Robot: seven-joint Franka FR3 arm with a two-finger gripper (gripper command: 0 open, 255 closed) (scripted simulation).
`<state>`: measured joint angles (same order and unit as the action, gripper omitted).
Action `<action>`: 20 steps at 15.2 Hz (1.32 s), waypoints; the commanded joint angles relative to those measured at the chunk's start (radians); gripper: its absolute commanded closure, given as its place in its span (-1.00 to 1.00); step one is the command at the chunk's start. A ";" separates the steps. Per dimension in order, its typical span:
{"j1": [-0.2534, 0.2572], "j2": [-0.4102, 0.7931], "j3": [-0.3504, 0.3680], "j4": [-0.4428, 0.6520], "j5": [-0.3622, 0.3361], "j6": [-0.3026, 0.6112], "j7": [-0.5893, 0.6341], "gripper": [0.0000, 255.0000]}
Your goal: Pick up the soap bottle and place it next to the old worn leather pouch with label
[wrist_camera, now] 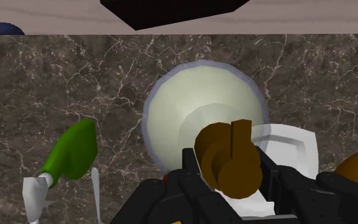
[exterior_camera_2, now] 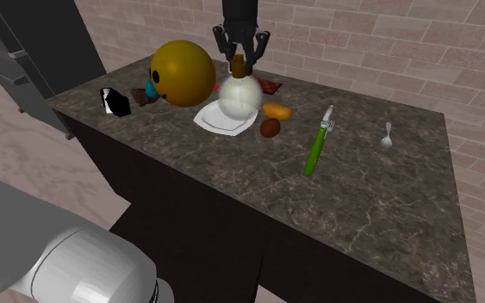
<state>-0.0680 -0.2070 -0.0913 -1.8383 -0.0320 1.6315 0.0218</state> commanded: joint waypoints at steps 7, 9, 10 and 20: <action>0.048 0.003 0.073 0.002 0.015 -0.001 0.119 1.00; 0.068 0.010 0.102 -0.004 0.021 0.011 0.166 1.00; 0.078 0.015 0.116 -0.005 0.024 0.017 0.190 1.00; 0.177 0.120 0.253 0.048 0.034 0.067 0.425 1.00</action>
<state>0.0963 -0.1070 0.1451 -1.8027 0.0028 1.6900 0.4160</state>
